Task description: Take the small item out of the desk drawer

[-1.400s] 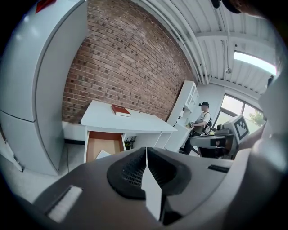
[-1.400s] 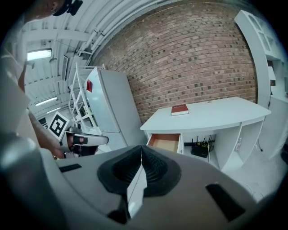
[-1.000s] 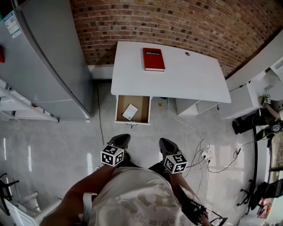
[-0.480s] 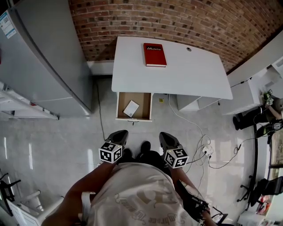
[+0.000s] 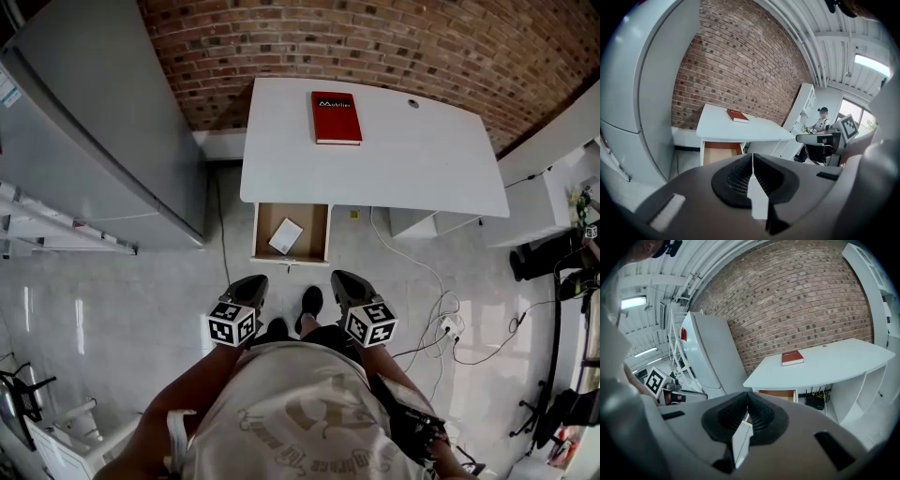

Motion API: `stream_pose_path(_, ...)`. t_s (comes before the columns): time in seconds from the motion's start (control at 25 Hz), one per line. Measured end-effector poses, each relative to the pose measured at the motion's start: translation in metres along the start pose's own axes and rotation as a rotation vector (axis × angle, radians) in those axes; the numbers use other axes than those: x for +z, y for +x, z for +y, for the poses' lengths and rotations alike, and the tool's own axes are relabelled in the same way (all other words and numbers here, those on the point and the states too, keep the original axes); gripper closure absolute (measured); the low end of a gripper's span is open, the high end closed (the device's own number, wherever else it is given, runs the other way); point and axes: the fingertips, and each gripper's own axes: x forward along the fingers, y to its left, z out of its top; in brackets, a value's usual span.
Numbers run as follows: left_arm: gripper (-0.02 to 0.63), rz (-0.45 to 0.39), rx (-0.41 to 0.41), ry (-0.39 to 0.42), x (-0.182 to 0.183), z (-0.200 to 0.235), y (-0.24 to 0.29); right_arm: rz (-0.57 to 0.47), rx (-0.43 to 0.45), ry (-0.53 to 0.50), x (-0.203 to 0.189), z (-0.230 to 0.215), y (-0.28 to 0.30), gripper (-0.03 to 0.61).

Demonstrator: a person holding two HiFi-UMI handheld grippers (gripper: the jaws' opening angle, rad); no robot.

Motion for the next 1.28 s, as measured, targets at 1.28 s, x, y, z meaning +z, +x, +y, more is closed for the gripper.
stream_pose_path(1.28,0.6,0.074,0.198,0.015,0.053,0.024,0.106,0.11,0.215,0.002,0.021,-0.109,0.095,0.572)
